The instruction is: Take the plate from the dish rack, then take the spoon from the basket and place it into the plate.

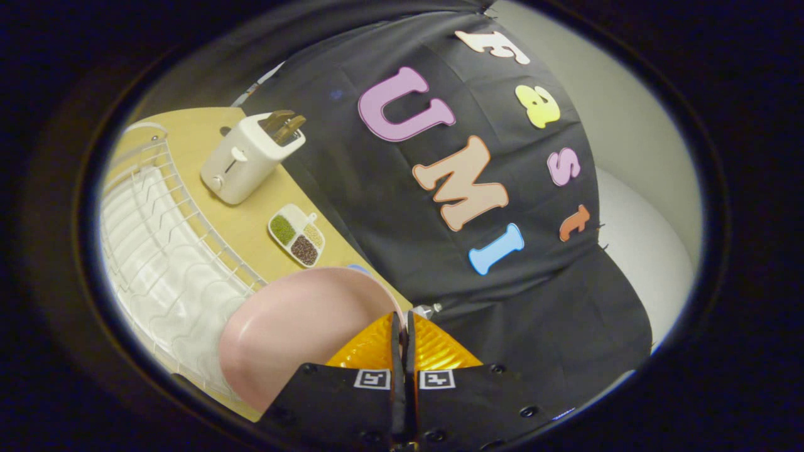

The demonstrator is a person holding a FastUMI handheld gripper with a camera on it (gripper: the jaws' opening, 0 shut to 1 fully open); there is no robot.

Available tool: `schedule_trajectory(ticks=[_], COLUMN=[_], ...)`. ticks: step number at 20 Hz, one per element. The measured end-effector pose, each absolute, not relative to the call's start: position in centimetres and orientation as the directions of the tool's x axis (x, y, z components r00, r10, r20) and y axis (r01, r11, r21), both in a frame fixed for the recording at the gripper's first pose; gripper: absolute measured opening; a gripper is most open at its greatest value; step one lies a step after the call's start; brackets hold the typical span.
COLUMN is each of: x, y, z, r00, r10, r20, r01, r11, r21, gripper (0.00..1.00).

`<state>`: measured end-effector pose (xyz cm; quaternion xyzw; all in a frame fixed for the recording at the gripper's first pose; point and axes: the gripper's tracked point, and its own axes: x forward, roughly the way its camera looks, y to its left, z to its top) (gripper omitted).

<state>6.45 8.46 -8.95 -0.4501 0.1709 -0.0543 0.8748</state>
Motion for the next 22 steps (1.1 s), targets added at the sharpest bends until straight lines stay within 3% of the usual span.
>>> schedule_trajectory(ticks=[22], x=[-6.6], y=[-8.9], z=[-8.1], r00=[0.882], r10=[-0.365], r20=[-0.298], r01=[0.158], r11=[0.825], r21=[-0.542], gripper=[0.03])
